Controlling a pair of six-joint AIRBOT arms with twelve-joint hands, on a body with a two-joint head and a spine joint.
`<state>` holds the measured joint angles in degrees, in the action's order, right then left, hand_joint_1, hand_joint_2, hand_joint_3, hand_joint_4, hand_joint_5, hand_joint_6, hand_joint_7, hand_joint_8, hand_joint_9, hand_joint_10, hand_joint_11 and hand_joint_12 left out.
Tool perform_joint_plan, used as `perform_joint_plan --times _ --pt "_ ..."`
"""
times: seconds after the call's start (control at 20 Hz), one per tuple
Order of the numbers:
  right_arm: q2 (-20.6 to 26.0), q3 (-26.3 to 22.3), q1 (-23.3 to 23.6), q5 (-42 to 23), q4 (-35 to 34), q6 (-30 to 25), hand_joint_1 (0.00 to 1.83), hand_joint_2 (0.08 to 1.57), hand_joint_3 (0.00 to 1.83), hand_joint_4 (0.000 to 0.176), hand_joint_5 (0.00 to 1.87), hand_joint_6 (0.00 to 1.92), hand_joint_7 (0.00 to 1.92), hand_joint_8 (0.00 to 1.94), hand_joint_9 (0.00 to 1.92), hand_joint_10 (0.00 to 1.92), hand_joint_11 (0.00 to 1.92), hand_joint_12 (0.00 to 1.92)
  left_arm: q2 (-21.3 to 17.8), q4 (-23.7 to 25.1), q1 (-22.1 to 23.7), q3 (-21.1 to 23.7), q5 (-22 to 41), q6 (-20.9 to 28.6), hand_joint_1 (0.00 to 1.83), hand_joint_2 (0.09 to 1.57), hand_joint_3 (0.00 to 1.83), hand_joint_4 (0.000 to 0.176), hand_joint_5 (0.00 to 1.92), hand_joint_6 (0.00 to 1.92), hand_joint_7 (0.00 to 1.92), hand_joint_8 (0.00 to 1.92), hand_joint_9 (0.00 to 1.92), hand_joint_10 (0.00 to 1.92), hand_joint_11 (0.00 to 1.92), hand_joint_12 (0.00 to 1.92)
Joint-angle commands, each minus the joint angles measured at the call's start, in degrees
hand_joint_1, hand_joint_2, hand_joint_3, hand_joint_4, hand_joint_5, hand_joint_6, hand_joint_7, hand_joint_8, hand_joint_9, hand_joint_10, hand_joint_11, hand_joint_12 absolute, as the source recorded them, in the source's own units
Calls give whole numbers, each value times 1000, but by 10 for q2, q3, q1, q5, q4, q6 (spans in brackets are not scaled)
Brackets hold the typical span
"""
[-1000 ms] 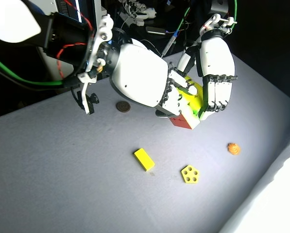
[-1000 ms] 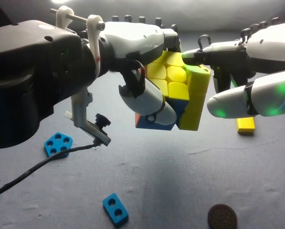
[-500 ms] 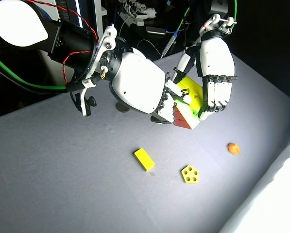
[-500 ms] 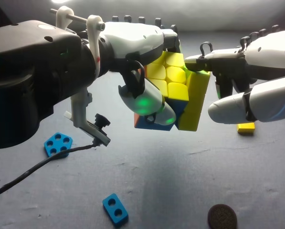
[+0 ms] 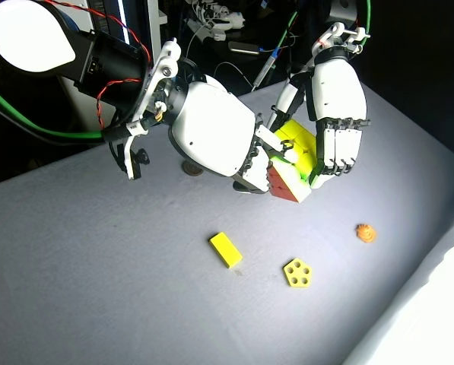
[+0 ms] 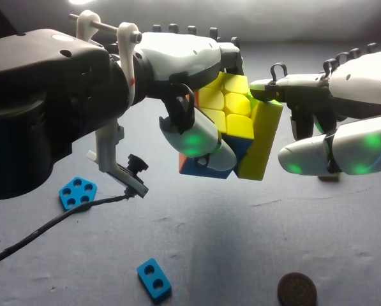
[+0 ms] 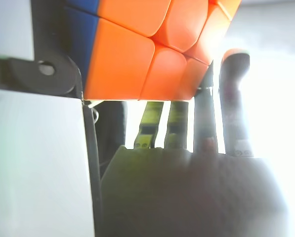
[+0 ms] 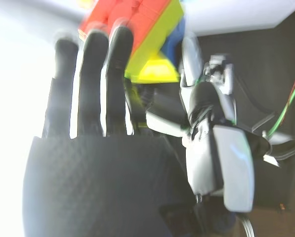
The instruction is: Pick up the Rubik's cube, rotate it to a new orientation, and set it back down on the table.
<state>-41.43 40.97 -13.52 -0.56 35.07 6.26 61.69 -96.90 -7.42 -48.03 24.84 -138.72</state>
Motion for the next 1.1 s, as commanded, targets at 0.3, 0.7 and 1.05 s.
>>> perform_joint_plan --times 0.3,0.7,1.05 --pt "9 -19 -6 -39 -3 2 165 1246 0 0 85 1 484 1064 429 1643 257 1921 -3 26 14 -1 -2 8 1006 1422 1 19 457 1747 494 1833 412 1921 388 1921" --pt "13 -32 -9 -31 -3 6 138 1255 2 0 87 3 474 1068 419 1646 256 1921 -3 26 14 -2 -2 8 993 1434 3 14 429 1767 485 1859 386 1921 372 1921" --pt "16 -41 -25 -29 -3 14 149 1249 0 0 97 7 479 1065 439 1636 289 1921 -3 26 15 -2 -2 8 1014 1418 0 12 452 1733 514 1820 416 1921 386 1921"
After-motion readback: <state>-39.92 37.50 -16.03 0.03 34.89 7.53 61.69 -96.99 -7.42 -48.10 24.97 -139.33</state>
